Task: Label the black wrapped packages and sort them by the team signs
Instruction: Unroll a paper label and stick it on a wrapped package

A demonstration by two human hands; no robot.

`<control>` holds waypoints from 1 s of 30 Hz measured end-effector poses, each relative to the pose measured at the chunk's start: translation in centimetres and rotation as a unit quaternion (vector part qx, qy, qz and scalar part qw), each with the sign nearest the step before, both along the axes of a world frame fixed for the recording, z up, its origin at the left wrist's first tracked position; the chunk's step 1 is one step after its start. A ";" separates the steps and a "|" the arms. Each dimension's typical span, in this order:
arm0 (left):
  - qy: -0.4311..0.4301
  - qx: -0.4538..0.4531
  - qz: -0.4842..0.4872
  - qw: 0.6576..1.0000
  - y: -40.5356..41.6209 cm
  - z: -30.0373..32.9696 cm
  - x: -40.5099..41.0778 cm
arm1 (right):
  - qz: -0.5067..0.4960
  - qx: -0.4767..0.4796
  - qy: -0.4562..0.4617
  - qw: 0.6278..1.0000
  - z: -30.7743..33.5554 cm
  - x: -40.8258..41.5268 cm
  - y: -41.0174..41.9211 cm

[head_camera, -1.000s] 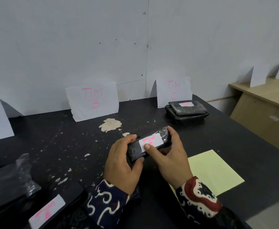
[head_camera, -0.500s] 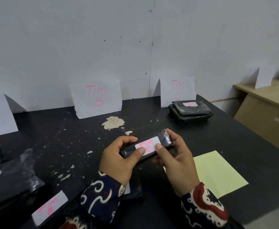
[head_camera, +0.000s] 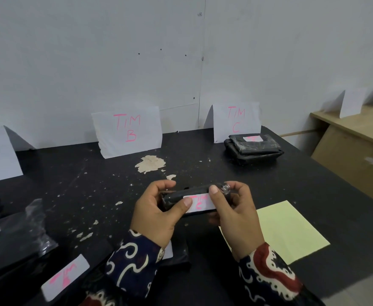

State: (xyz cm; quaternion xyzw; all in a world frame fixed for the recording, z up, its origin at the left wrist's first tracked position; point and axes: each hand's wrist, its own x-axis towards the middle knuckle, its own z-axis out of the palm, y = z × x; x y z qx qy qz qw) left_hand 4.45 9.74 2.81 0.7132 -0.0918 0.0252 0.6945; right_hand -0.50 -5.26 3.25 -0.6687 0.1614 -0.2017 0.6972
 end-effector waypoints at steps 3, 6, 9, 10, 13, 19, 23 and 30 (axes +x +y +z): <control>0.005 -0.004 -0.012 1.000 -0.2 0.0 -0.1 | -0.018 -0.012 -0.002 1.000 -0.2 0.1 0.0; 0.003 0.008 -0.043 0.999 0.0 -0.1 -0.2 | -0.041 -0.016 -0.003 0.999 -0.1 0.2 -0.2; -0.005 0.050 -0.069 0.996 0.0 -0.5 -0.2 | -0.056 -0.004 0.004 0.998 0.2 0.3 -0.5; -0.004 0.057 -0.064 0.996 0.0 -0.6 -0.2 | -0.053 -0.004 0.005 0.999 0.2 0.3 -0.6; 0.016 0.047 -0.037 0.998 -0.1 -0.7 0.0 | -0.034 -0.073 0.022 0.996 0.0 -0.1 -0.9; 0.057 0.011 -0.036 0.998 -0.1 -0.5 0.1 | -0.031 -0.551 -0.011 0.834 -0.5 -1.2 -2.4; 0.043 0.014 -0.075 0.996 -0.5 -0.3 -0.6 | 0.014 -0.690 -0.026 0.723 -0.3 -1.0 -2.4; -0.006 0.098 -0.105 0.990 -0.9 -0.7 -0.9 | -0.015 -0.715 -0.024 0.699 -0.6 -0.2 -6.8</control>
